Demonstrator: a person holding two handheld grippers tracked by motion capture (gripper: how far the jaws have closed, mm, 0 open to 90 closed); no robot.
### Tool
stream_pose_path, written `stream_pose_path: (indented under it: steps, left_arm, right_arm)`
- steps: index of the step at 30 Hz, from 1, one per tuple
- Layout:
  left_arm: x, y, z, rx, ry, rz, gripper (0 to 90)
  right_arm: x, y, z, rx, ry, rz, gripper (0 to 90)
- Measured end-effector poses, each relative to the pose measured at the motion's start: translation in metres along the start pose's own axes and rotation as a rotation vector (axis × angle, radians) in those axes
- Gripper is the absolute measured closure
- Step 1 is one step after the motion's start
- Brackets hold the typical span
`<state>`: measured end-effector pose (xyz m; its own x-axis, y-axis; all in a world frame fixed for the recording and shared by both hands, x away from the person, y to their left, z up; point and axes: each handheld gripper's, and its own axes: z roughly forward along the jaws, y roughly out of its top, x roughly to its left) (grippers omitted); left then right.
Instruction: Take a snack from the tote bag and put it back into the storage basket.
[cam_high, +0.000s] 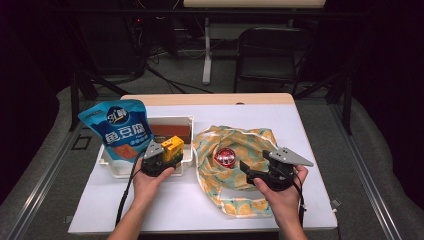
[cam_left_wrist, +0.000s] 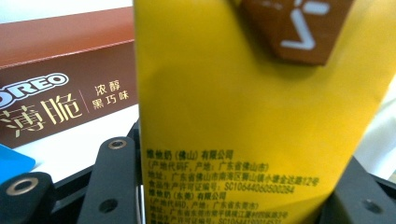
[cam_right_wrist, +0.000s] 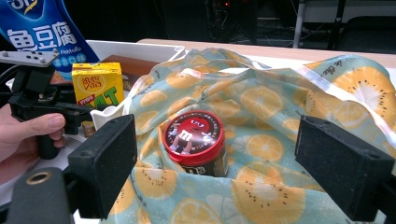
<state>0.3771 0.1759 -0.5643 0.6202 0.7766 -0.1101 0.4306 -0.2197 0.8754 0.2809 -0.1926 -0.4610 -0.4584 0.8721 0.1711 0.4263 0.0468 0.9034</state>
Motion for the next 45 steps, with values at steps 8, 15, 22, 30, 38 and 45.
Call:
stream_pose_path:
  steps: [8,15,22,30,38,45]
  left_arm:
    - [0.002,-0.003,-0.007,0.032,0.01,-0.04,40.8]
    - [0.003,-0.005,-0.019,0.02,-0.012,-0.012,34.3]
    - [0.008,-0.009,-0.025,0.004,-0.016,0.002,47.4]
    - [0.012,-0.009,-0.02,0.035,-0.02,0.039,48.6]
    - [0.01,-0.01,-0.022,0.061,0.008,0.0,34.0]
    - [0.012,-0.012,-0.054,-0.011,0.004,-0.103,25.3]
  right_arm:
    - [-0.003,-0.002,0.001,0.006,-0.006,0.001,13.3]
    - [-0.002,-0.004,0.004,0.017,-0.01,-0.003,13.3]
    - [-0.001,-0.006,0.006,0.029,-0.011,-0.007,13.6]
    - [-0.002,-0.008,0.008,0.034,-0.021,-0.008,13.7]
    - [-0.005,-0.01,0.009,0.038,-0.027,-0.004,13.8]
    - [-0.007,-0.011,0.009,0.047,-0.031,-0.005,13.8]
